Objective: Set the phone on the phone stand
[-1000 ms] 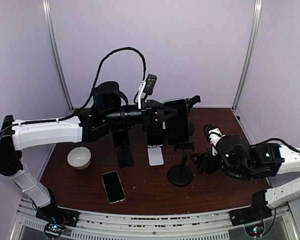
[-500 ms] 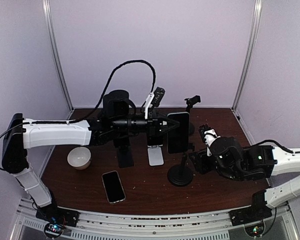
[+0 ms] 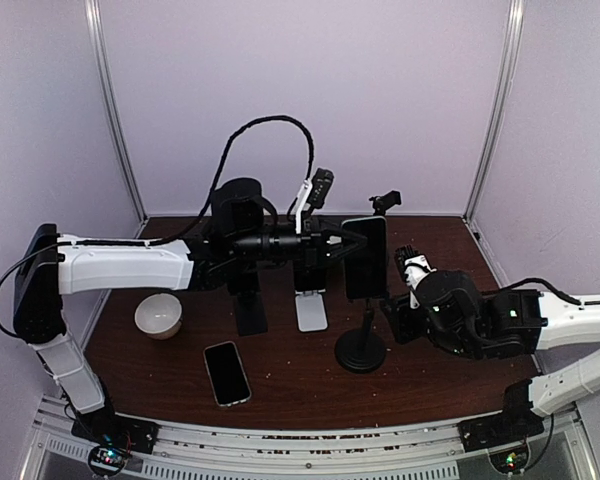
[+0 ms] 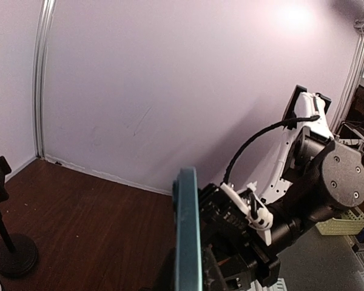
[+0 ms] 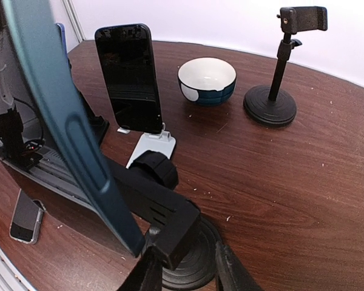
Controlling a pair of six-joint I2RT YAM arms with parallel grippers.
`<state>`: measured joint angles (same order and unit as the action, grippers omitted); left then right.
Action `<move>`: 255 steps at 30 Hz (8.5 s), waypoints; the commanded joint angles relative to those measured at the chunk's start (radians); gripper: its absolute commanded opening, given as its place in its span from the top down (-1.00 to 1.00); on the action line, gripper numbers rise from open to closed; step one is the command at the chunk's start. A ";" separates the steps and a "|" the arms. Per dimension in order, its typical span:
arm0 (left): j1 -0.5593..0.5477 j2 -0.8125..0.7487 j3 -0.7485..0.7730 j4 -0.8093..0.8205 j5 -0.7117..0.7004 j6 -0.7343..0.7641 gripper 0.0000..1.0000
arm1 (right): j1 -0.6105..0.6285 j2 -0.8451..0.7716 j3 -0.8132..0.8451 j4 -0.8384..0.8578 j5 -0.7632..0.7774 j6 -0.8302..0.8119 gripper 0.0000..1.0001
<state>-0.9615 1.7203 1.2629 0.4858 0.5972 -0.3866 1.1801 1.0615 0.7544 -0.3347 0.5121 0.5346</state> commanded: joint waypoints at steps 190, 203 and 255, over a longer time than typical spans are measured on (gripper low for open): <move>-0.025 0.015 0.127 -0.685 -0.097 0.606 -0.06 | -0.506 -0.075 0.304 -0.131 -1.264 -0.526 1.00; 0.006 -0.090 -0.209 -0.142 -0.080 0.361 -0.96 | -0.445 0.121 0.421 -0.216 -1.171 -0.665 1.00; 0.059 0.122 -0.299 0.436 0.153 -0.013 0.19 | -0.465 0.239 0.313 0.091 -1.261 -0.663 0.98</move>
<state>-0.9028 1.8145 0.9615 0.8146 0.6479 -0.3550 0.7143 1.3014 1.0622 -0.3256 -0.7231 -0.1226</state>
